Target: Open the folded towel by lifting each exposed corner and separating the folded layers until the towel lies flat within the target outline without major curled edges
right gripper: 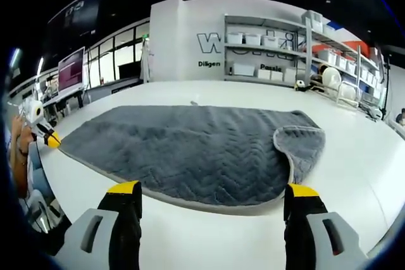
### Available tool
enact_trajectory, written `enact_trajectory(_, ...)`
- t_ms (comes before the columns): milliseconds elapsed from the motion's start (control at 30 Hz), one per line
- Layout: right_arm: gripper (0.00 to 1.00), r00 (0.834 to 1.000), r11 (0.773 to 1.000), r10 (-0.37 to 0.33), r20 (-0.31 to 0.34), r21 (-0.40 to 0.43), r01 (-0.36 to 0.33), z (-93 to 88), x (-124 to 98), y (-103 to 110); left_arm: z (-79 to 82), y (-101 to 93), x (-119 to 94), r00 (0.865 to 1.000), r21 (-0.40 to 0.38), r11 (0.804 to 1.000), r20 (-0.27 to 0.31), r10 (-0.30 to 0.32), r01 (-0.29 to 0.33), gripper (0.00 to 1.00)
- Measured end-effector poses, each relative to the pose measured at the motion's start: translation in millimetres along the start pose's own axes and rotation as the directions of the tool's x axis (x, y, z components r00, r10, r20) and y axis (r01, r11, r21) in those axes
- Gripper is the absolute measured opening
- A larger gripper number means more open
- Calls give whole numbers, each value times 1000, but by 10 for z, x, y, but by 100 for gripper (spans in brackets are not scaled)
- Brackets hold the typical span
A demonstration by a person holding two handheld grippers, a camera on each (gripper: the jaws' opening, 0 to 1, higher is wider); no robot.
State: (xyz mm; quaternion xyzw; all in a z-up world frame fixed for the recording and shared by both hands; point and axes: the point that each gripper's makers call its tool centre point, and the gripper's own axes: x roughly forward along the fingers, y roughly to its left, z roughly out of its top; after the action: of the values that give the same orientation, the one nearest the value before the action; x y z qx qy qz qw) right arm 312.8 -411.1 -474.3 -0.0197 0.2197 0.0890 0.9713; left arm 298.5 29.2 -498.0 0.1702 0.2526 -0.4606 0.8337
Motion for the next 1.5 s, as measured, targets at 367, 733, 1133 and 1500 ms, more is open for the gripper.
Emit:
enact_trajectory(367, 95, 1000, 1000, -2, 0, -9, 2, 138, 12, -25, -40, -34, -45, 1000, 12, 1000, -21, -13, 13, 1)
enact_trajectory(733, 85, 997, 997, -75, 26, -27, 76, 469, 230, -332, 135, -60, -59, 990, -60, 997, 137, -43, 52, 40)
enact_trajectory(1133, 72, 981, 987, -160, -107, -42, 156, 455, 773, -878, 371, 188, -98, 959, -157, 985, 260, 109, -69, 83)
enact_trajectory(1500, 67, 950, 972, -234, -205, -67, 225, 456, 1111, -1154, 485, 253, -118, 922, -180, 974, 337, 190, -135, 99)
